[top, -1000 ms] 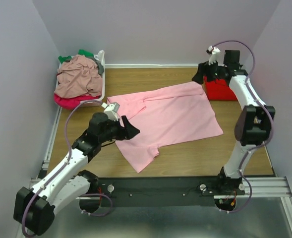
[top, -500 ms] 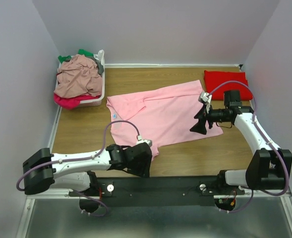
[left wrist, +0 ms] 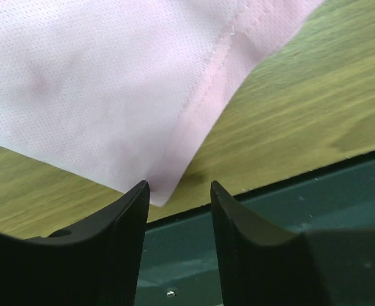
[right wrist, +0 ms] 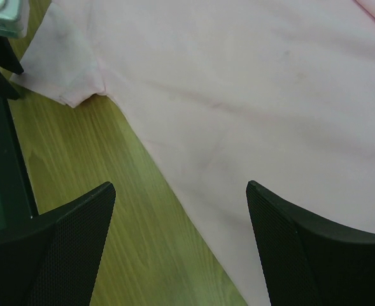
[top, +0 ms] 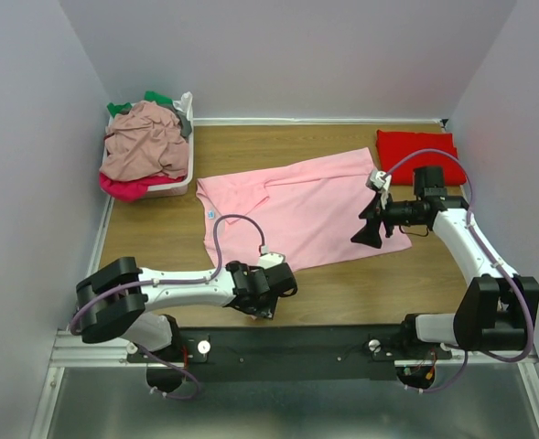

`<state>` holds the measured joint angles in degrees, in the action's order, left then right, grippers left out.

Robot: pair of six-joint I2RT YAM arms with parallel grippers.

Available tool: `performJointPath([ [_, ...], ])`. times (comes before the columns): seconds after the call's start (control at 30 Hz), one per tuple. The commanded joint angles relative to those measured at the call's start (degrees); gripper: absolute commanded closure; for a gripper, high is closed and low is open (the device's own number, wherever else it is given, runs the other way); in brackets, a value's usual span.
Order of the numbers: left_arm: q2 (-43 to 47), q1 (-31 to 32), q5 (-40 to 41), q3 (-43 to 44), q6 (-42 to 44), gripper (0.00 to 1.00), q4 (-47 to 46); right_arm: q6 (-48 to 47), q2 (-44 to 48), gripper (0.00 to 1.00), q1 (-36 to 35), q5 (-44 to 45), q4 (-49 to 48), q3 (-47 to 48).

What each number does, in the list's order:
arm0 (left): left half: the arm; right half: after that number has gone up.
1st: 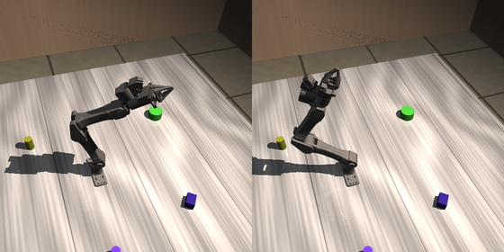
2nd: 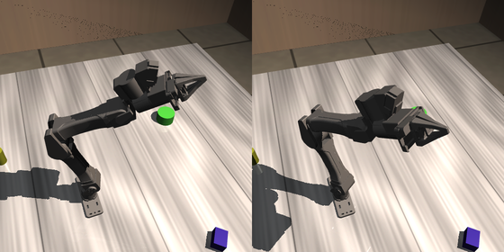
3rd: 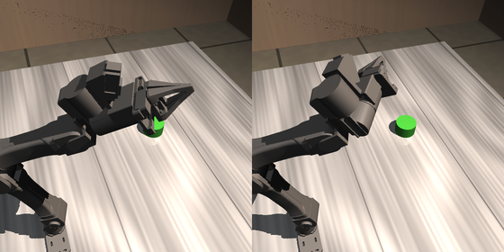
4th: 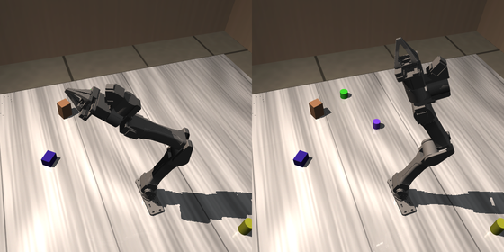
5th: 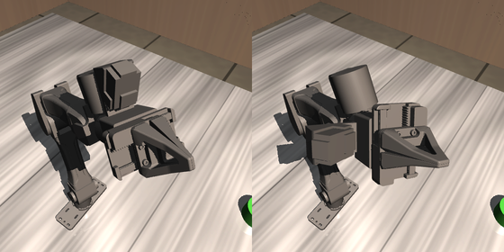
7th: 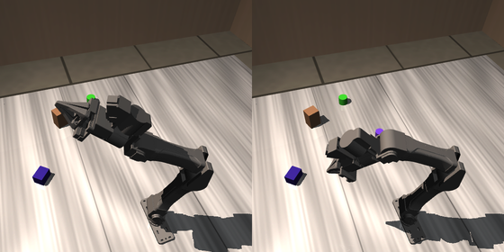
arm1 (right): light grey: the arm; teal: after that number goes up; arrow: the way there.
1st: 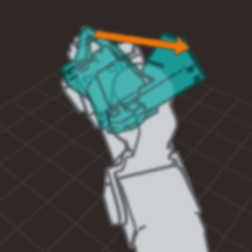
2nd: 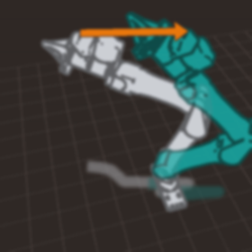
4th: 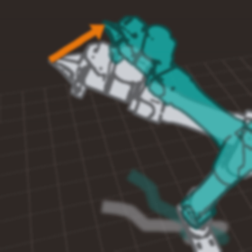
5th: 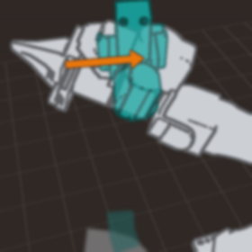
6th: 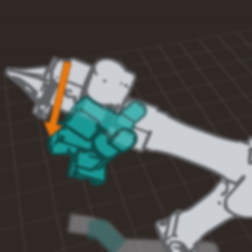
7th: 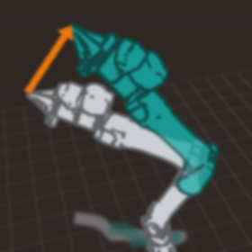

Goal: Fold and stack the t-shirts
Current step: Fold the tshirt

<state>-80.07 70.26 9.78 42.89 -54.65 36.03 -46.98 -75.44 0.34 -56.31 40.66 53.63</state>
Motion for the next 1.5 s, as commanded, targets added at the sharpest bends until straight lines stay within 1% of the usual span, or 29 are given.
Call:
performJointPath([
  [0.0,-2.5,0.3,4.0,1.8,2.0,0.5,1.1,-0.1,-0.5,0.1,0.3,0.8,0.7,-0.5],
  [0.07,-3.0,0.3,3.8,1.6,2.4,0.52,1.5,0.0,-0.7,0.1,0.3,0.8,0.7,-0.5],
  [0.13,-3.0,0.4,3.5,1.3,2.5,0.61,1.8,0.1,-0.8,0.1,0.4,0.9,0.7,-0.5],
  [0.3,-4.0,0.3,3.6,-0.2,2.6,0.75,1.6,0.6,-0.7,0.1,0.7,0.9,0.7,-0.4],
  [0.33,-4.4,0.3,3.5,-0.4,2.9,0.81,1.5,0.7,-0.6,0.1,0.6,1.1,0.8,-0.4],
  [0.37,-4.6,0.3,3.5,-0.5,2.8,0.81,1.4,0.8,-0.5,0.1,0.6,1.2,0.8,-0.5],
  [0.4,-4.7,0.3,3.5,-0.5,3.1,0.85,1.1,0.7,0.0,0.1,0.6,1.5,0.8,-0.6],
  [0.43,-4.6,0.3,3.5,-0.5,3.1,0.92,1.1,0.8,0.4,0.1,0.6,1.9,0.8,-0.7],
  [0.5,-4.1,0.3,3.5,-0.1,3.3,0.96,0.9,0.5,1.2,0.1,0.6,4.5,0.8,-0.9],
  [0.53,-3.1,0.3,3.8,0.3,3.5,0.97,0.9,0.4,2.2,0.1,0.7,7.2,0.9,-1.1],
  [0.57,-2.5,0.3,3.9,0.7,3.7,1.0,1.0,0.1,2.7,0.1,0.6,9.0,1.0,-1.2],
  [0.63,-0.6,0.3,4.5,1.3,3.7,1.0,1.3,-1.2,3.9,0.1,0.7,13.3,1.3,-1.4],
  [0.67,-0.1,0.3,4.6,1.7,3.9,1.0,1.3,-1.8,4.0,0.1,0.7,18.6,1.8,-1.5],
  [0.7,0.4,0.3,4.7,1.9,4.1,1.0,1.1,-2.4,3.7,0.1,0.8,21.2,2.2,-1.5],
  [0.77,2.2,0.3,4.5,2.3,4.9,1.0,0.8,-5.3,2.0,0.11,2.1,27.6,3.7,-1.5],
  [0.8,3.0,0.2,4.5,2.3,5.2,1.0,0.2,-6.3,1.2,0.11,4.0,29.2,4.0,-1.6],
  [0.83,3.3,0.2,4.2,2.4,5.6,1.0,0.0,-7.2,-0.9,0.14,5.3,31.0,4.2,-1.4],
  [0.93,3.8,0.0,3.8,2.4,6.3,1.0,-0.7,-7.9,-4.8,0.18,10.3,31.9,4.7,0.7],
  [0.97,4.0,0.0,3.6,2.3,6.7,1.0,-0.7,-6.9,-7.5,0.22,11.0,32.8,4.8,1.4],
  [1.0,4.4,-0.3,3.6,2.2,6.8,1.0,-1.0,-6.0,-8.9,0.23,12.0,33.5,4.8,2.7],
  [1.03,4.7,-0.4,3.4,2.1,6.9,1.0,-1.1,-4.4,-10.1,0.27,12.2,34.2,4.8,3.2],
  [1.1,5.8,-0.6,3.5,1.8,7.4,1.0,-1.1,-2.5,-12.7,0.31,13.1,36.0,4.7,4.0],
  [1.23,7.7,-1.3,3.3,1.4,7.7,1.0,-1.2,2.2,-15.2,0.35,16.1,36.9,4.4,6.4],
  [1.3,8.6,-1.4,3.1,1.1,7.9,1.0,-1.7,2.9,-15.8,0.35,17.8,36.9,4.4,7.0],
  [1.4,9.2,-2.0,3.0,0.8,8.5,1.0,-2.4,4.0,-18.3,0.37,18.6,37.2,4.3,7.5],
  [1.47,9.5,-2.1,2.9,0.7,8.9,1.0,-2.5,4.7,-20.5,0.41,18.6,36.7,4.2,7.5],
])
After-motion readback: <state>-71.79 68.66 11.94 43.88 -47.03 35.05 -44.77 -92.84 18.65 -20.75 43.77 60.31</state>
